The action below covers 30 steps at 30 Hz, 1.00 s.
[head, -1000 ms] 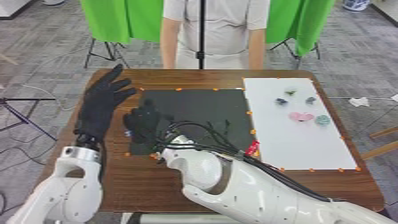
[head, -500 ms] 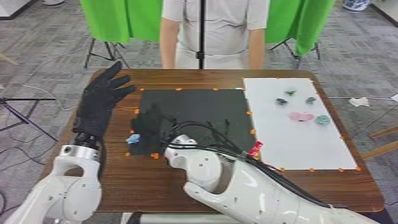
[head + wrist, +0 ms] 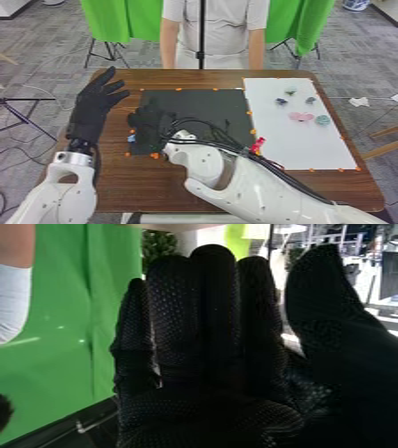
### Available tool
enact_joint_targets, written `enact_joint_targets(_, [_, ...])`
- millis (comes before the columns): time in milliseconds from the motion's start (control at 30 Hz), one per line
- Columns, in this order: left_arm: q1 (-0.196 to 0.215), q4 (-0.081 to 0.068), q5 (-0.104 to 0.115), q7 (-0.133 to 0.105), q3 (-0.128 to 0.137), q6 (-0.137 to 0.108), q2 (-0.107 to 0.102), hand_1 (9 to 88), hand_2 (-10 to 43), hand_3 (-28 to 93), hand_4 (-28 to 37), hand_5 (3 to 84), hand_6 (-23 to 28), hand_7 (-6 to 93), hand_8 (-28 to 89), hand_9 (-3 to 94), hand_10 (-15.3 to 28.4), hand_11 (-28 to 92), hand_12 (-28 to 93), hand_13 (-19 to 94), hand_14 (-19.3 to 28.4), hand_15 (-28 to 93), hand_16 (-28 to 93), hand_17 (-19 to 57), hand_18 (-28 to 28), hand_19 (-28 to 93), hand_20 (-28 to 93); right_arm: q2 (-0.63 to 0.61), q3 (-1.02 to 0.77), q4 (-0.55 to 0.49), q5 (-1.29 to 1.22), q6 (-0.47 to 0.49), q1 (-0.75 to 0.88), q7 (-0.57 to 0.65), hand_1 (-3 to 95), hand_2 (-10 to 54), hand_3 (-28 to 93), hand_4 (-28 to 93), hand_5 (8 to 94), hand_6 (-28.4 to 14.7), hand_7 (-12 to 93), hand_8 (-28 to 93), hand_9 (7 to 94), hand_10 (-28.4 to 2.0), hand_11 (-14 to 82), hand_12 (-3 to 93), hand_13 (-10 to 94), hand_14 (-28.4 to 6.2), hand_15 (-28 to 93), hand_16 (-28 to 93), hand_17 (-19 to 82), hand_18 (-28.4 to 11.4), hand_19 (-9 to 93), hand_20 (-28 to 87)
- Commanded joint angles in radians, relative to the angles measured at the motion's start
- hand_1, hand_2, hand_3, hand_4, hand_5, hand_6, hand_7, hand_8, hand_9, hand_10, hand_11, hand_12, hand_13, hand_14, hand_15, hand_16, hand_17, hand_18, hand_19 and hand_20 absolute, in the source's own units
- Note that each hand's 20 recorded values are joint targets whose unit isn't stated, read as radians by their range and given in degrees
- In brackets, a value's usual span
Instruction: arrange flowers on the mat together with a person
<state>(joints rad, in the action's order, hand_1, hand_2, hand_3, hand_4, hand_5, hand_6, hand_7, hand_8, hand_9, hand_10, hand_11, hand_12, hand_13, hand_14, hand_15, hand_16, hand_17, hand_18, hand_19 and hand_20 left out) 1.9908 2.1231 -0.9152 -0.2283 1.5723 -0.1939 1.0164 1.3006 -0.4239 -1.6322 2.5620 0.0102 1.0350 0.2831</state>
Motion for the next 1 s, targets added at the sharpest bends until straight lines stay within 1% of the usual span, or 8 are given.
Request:
enact_joint_targets(33, [0.102,0.030,0.009,-0.013,0.029,-0.043,0.017,22.6,4.4,79,-28.3,33.5,4.2,12.1,-9,33.1,16.2,21,10,26,24.2,41,-5,-9.4,25.9,45,13,-0.078,-0.177,-0.140,-0.266,0.077,0.069,0.066,36.5,-9.5,74,-28,59.1,4.5,18,-13,67.2,-11.8,46.9,21.9,62,-9.5,67,19,19,-18.3,69,29])
enact_joint_targets(233, [0.161,0.047,0.007,-0.019,0.067,-0.057,0.024,22.7,4.4,79,-28.3,33.5,4.2,12.0,-9,33.1,16.3,21,10,26,24.2,41,-5,-9.5,26.0,46,13,-0.189,-0.382,-0.291,-0.498,0.035,0.164,0.096,35.1,-9.5,74,-28,59.2,3.4,18,-13,65.9,-12.4,44.0,19.8,61,-10.6,67,18,19,-18.7,69,29])
enact_joint_targets(400, [0.188,0.052,0.009,-0.032,0.075,-0.058,0.028,22.7,4.5,79,-28.3,33.6,4.2,12.1,-9,33.1,16.2,21,10,25,24.2,41,-5,-9.4,25.9,45,13,-0.241,-0.610,-0.385,-0.773,0.017,0.291,0.113,33.1,-9.1,74,-27,59.1,2.3,17,-13,65.4,-13.1,38.8,18.0,59,-12.1,63,15,18,-19.0,68,28])
enact_joint_targets(500, [0.195,0.052,0.012,-0.043,0.072,-0.061,0.027,22.7,4.4,79,-28.3,33.6,4.1,12.1,-9,33.2,16.2,21,10,26,24.2,41,-5,-9.5,25.9,45,13,-0.258,-0.739,-0.421,-0.970,-0.013,0.381,0.102,32.1,-7.1,74,-26,58.2,2.0,17,-13,63.9,-13.1,32.8,16.5,56,-12.6,59,14,16,-19.0,65,26])
enact_joint_targets(533, [0.190,0.048,0.008,-0.040,0.070,-0.055,0.028,22.6,4.4,79,-28.3,33.6,4.0,12.0,-9,33.1,16.3,21,10,26,24.2,41,-5,-9.4,25.9,45,13,-0.261,-0.786,-0.426,-1.038,-0.011,0.416,0.084,31.6,-6.4,74,-26,57.9,2.0,17,-13,63.2,-13.1,30.7,16.0,56,-12.8,58,13,15,-19.1,64,26])
enact_joint_targets(633, [0.189,0.041,0.013,-0.059,0.061,-0.056,0.027,22.6,4.4,79,-28.3,34.2,3.6,11.4,-9,34.5,15.9,20,9,26,24.0,40,-6,-9.4,26.0,45,13,-0.280,-0.880,-0.445,-1.172,-0.050,0.513,0.047,30.2,-4.6,75,-26,57.3,2.8,17,-13,60.5,-13.4,25.1,15.1,51,-14.1,51,11,13,-19.9,59,23])
enact_joint_targets(800, [0.193,0.038,0.009,-0.065,0.060,-0.058,0.028,22.6,4.6,79,-28.3,34.8,3.0,10.7,-9,36.5,14.8,18,8,28,22.8,35,-6,-9.4,26.2,45,12,-0.257,-1.027,-0.467,-1.380,-0.074,0.683,0.008,26.6,-1.7,76,-27,53.0,2.9,17,-13,55.3,-14.1,17.3,14.1,45,-15.7,40,10,10,-21.0,54,20])
enact_joint_targets(1000, [0.210,0.039,0.012,-0.069,0.064,-0.058,0.033,22.5,4.6,79,-28.3,35.0,2.8,10.5,-9,36.0,14.5,17,9,28,22.5,34,-4,-9.4,26.2,44,12,-0.259,-1.058,-0.461,-1.450,-0.104,0.782,-0.054,23.2,1.6,76,-28,46.4,2.8,16,-13,48.6,-13.9,12.5,13.6,38,-17.1,33,11,5,-21.7,50,19])
